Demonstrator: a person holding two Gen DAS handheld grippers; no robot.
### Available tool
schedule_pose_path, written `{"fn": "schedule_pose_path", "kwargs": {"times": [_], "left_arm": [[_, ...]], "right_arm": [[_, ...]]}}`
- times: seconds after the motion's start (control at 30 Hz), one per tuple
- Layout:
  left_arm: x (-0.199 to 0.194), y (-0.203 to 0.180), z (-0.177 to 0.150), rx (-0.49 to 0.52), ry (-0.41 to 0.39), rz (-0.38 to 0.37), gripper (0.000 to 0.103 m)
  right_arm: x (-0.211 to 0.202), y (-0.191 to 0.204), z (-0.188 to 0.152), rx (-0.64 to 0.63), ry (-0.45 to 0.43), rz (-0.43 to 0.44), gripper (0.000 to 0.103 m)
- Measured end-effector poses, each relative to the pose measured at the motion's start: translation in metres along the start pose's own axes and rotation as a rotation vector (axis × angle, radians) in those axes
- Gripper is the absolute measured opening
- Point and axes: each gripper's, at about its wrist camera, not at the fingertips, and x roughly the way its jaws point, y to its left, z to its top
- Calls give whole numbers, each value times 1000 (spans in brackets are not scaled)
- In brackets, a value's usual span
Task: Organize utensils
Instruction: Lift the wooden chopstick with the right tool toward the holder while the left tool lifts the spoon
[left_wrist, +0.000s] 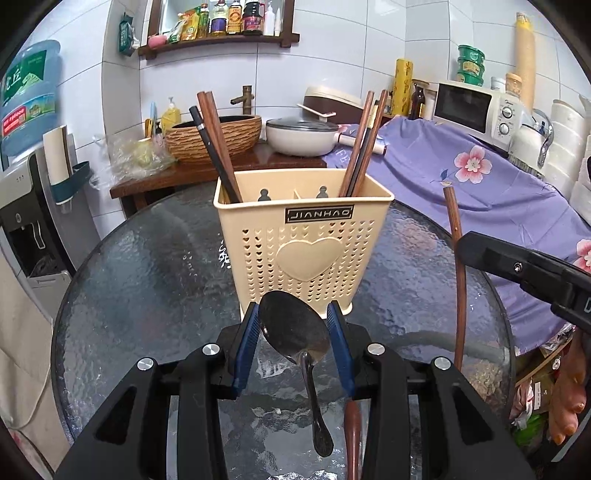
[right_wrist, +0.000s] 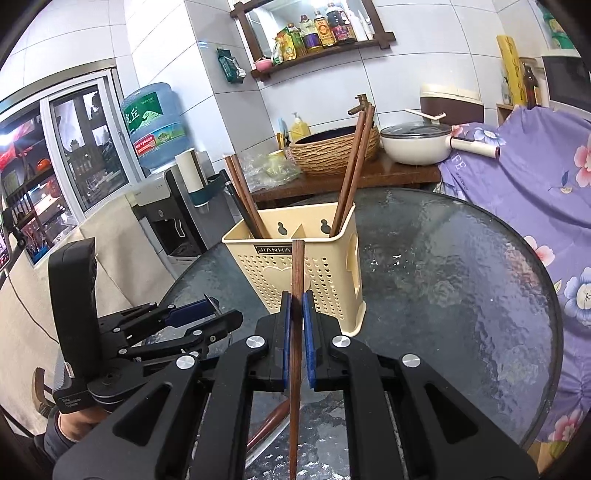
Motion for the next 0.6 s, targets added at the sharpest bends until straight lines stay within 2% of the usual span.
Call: {"fn": "schedule_pose_path", "kwargs": {"times": [0.3,0.6], "left_arm": [[-15,-4,9,17,-34,-24,36],[-39,-5,31,35,-86,-47,36]], "right_arm": [[-10,4,6,-27,-27,18,7],[-25,15,30,-54,-77,37,7]]}}
